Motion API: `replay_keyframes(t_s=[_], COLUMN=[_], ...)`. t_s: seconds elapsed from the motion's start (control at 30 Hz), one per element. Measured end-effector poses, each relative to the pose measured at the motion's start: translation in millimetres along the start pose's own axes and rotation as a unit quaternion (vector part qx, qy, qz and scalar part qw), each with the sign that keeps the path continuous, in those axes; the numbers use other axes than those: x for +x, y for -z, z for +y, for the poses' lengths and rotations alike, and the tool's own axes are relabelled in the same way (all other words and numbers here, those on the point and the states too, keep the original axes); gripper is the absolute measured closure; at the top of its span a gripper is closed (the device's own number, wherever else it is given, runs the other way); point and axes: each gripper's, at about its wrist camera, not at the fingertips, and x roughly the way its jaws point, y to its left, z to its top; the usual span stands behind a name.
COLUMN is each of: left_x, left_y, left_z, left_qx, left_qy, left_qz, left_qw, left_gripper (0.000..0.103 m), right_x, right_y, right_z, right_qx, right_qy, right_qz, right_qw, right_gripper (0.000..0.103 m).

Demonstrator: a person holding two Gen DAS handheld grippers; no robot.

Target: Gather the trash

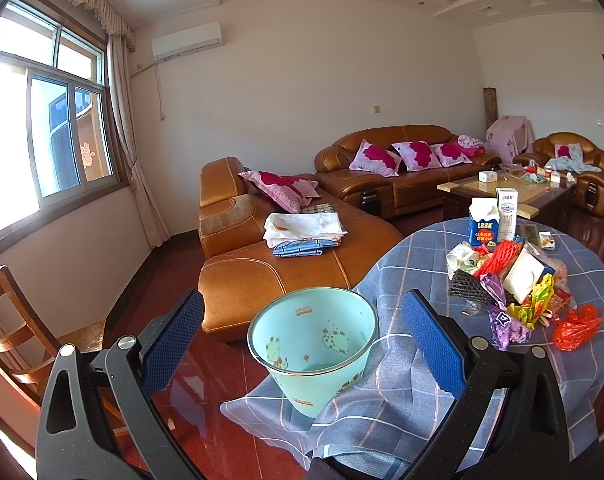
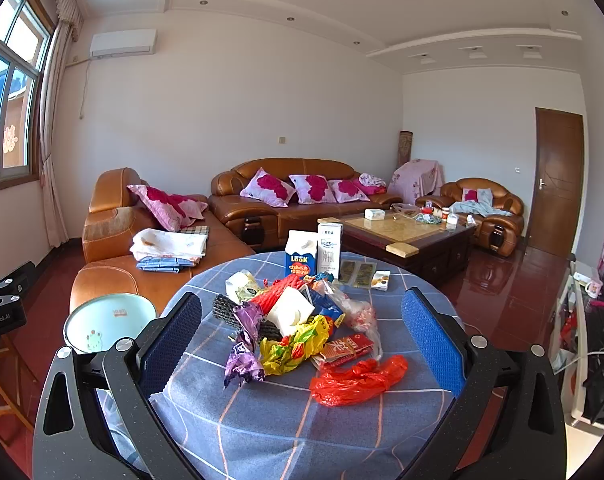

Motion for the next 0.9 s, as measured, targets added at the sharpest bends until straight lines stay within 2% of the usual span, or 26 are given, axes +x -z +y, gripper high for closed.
replay_keyframes(t_s=[0.37,0.53,0.7,0.9], left_x=[12,32,60,91], left_y=[9,20,35,43], left_z=[-1,-30,-68,-118], left_qx=[0.007,0.023,0.045,0.07], left_qy=[0.0,0.023,0.047,0.073], left_qz=[0.016,0.038,0.058,0.072], left_qw=[0.9999,0.9988,0.9962,0.9922], left_gripper=[0.006,0.006,0.006,0.006], right_x=[13,35,72,106], right_y=[13,31,58,86], right_z=[-12,-30,-57,-72], right_qx=[0.004,0.015,0.042,0.058], right_qy=[0.013,0.041,0.071,0.08], right_qz=[0.016,0.04,0.086,0.134], right_qw=[1.0,0.998,0.993,0.986], right_gripper=[0.005,0.005,0.005,0.007])
